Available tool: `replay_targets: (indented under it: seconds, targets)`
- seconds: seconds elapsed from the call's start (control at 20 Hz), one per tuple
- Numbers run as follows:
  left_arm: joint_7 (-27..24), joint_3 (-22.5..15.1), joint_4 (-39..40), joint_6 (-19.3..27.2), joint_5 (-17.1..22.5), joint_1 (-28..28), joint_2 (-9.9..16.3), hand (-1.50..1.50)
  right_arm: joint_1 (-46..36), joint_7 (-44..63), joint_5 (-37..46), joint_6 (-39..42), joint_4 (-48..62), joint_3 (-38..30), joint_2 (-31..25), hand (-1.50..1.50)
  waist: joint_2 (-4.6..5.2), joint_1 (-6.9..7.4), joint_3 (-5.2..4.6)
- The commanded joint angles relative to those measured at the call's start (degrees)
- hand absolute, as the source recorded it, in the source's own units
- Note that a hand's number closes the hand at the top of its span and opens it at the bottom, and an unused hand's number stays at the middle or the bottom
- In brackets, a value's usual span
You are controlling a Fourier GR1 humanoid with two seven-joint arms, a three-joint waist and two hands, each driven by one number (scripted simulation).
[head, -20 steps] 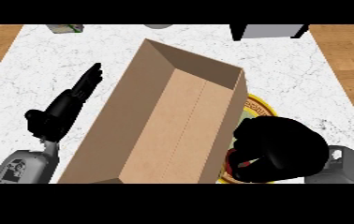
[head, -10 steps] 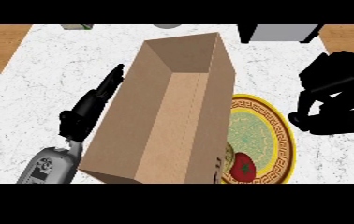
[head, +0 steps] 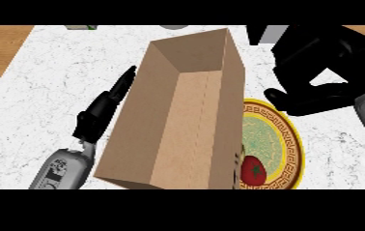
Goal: Pick the squash from the plate and place it in the cardboard box
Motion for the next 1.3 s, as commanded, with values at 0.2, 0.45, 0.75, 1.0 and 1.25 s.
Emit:
replay_targets:
  seconds: [0.2,0.45,0.75,1.0,1.25]
  targets:
    - [0.0,0.5,-2.1,-0.9,-2.4,2.4,-1.1,0.00,-7.7,5.9,6.8,-2.1,6.4,0.5,8.9,1.50,0.00,0.24,0.00]
    - [-2.0,2.4,2.1,-3.3,-1.5,0.2,-1.4,0.00,-8.7,1.7,17.8,-8.6,11.5,5.7,14.0,1.50,0.15,0.21,0.00]
    - [-2.8,2.4,0.2,-2.5,-3.1,3.2,-2.2,0.00,-8.5,0.9,26.9,-15.8,18.5,10.8,21.4,1.50,0.13,0.38,0.00]
    - [-0.5,3.6,-0.8,-4.3,-2.2,2.1,-1.8,0.00,-9.0,2.9,27.2,-13.2,26.2,10.5,25.2,1.50,0.08,0.25,0.00]
    - [3.1,2.1,-1.4,-2.1,-4.0,-0.3,-4.6,0.00,-13.7,1.8,28.1,-10.8,39.6,10.3,28.9,-1.50,0.26,0.74,0.01]
